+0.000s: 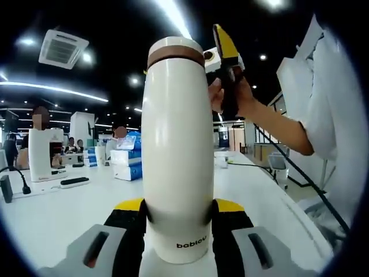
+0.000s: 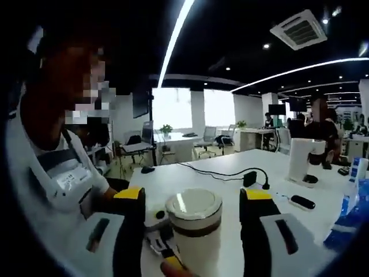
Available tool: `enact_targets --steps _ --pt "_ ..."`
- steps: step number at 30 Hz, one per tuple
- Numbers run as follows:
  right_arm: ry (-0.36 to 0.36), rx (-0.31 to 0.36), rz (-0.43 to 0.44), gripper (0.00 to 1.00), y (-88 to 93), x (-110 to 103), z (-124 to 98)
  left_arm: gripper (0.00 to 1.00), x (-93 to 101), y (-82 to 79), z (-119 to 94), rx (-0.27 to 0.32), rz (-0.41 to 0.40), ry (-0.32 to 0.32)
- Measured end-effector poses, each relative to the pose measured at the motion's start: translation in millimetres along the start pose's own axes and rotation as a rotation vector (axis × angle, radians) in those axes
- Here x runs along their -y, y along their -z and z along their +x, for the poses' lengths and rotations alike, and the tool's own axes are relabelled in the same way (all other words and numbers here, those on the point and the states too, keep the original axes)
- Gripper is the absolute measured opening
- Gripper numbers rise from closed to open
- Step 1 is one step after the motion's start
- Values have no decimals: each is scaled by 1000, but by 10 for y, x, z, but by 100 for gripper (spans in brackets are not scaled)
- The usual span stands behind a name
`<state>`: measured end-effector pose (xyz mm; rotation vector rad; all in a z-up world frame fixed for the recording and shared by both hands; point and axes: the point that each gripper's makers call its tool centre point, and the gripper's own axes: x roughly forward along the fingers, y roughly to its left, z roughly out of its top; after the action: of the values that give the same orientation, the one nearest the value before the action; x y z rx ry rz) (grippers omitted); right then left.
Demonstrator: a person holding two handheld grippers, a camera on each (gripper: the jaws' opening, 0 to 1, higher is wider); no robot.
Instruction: Grasp the water cup twist off the cup lid place the cup lid on the table
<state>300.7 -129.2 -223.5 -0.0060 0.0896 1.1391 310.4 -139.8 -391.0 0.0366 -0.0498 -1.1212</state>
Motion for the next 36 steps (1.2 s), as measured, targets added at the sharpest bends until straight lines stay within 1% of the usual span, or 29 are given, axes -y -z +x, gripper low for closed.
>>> enact_targets --steps 1,3,4,5,6,8,9,13,15,18,21,23,25,30,32,34,36 --pt "40 15 10 77 -23 7 -33 46 3 0 -1 0 -1 0" --pt "137 56 26 81 -93 45 -129 46 4 1 -1 -1 0 -1" --pt "159 66 26 82 -111 37 -165 46 5 2 0 -2 0 -1" --pt "200 70 21 83 -122 27 -216 46 7 2 1 -2 0 -1" --pt "253 98 10 84 -166 5 -287 46 8 2 2 -1 0 -1" --pt "326 109 -4 83 -172 -23 -370 46 4 3 2 -2 -1 -2" --pt "351 116 -26 83 -162 -98 -409 46 0 3 3 -2 -1 -2" --pt "445 141 -47 83 -103 -248 -525 46 -5 3 4 -1 -2 -1" --pt "485 156 -20 83 -68 -300 -559 46 -8 4 5 -2 -1 -2" --pt "570 119 -32 84 48 -324 -575 46 -16 6 6 -2 -1 -2" --pt "627 111 -32 84 128 -335 -560 46 -20 7 6 -2 -1 -2" --pt "633 107 -41 85 153 -348 -523 46 -21 7 5 -2 -1 -2" --pt "640 110 -31 88 167 -343 -483 46 -22 7 5 -2 0 -2" --pt "621 97 -49 82 161 -275 -343 46 -22 6 6 -2 -4 -3" --pt "603 100 -45 81 140 -216 -239 46 -23 3 8 -2 -3 -3" --pt "590 101 -51 78 120 -142 -137 46 -25 1 8 -3 -2 -3" --pt "576 109 -48 78 88 -78 -25 46 -27 1 10 -2 -1 -2"
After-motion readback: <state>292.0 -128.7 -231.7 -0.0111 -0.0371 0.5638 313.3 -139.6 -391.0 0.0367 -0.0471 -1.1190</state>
